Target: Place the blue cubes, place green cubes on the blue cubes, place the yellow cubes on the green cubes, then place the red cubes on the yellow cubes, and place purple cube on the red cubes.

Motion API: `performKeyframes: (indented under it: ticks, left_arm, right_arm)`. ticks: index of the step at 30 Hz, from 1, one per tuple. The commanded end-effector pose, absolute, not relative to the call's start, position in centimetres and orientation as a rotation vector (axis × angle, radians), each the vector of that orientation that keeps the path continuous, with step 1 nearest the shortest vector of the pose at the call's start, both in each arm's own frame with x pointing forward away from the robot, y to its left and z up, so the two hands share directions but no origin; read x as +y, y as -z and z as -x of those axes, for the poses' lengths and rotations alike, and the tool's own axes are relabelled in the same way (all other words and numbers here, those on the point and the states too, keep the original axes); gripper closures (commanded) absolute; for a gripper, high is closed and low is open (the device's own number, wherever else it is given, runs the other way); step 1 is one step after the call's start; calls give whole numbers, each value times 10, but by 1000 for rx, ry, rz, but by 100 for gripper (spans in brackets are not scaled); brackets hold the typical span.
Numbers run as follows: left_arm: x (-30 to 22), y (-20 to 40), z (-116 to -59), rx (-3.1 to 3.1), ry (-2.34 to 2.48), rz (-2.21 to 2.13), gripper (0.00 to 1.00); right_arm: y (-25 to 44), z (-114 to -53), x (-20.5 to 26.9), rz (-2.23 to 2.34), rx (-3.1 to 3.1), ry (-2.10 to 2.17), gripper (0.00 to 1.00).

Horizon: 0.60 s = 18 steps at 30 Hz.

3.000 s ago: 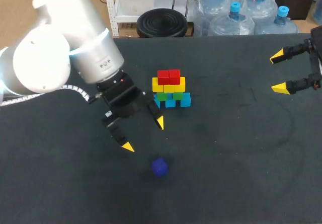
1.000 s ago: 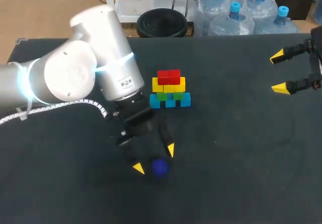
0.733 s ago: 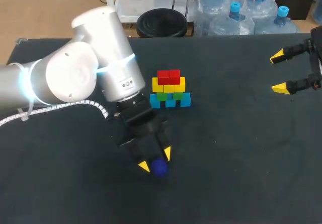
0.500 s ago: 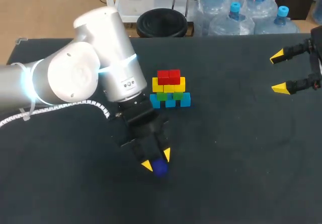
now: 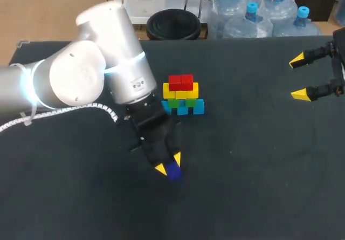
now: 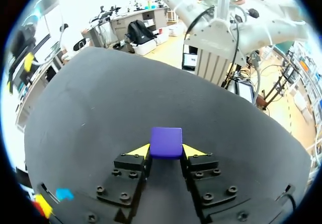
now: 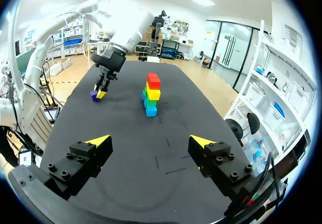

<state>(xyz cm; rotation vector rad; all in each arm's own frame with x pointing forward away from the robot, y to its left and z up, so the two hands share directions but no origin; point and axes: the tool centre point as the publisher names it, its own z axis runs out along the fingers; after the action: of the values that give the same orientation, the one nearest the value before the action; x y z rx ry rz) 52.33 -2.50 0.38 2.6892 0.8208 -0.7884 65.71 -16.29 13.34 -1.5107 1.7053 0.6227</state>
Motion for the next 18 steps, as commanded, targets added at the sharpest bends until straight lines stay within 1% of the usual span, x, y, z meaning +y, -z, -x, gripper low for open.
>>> performKeyframes:
  ticks: [1,10,18]
  left_arm:
    - [-19,-24,-529,864,733,-2699,100]
    - [-13,-74,-557,1112,638,-2608,100]
    - [-8,-118,-579,1191,573,-2524,100]
  right_arm:
    - [-133,-657,-163,1510,1704,-623,0]
    - [-133,-657,-163,1510,1704,-623,0]
    - [-133,-657,-163,1510,1704,-623,0]
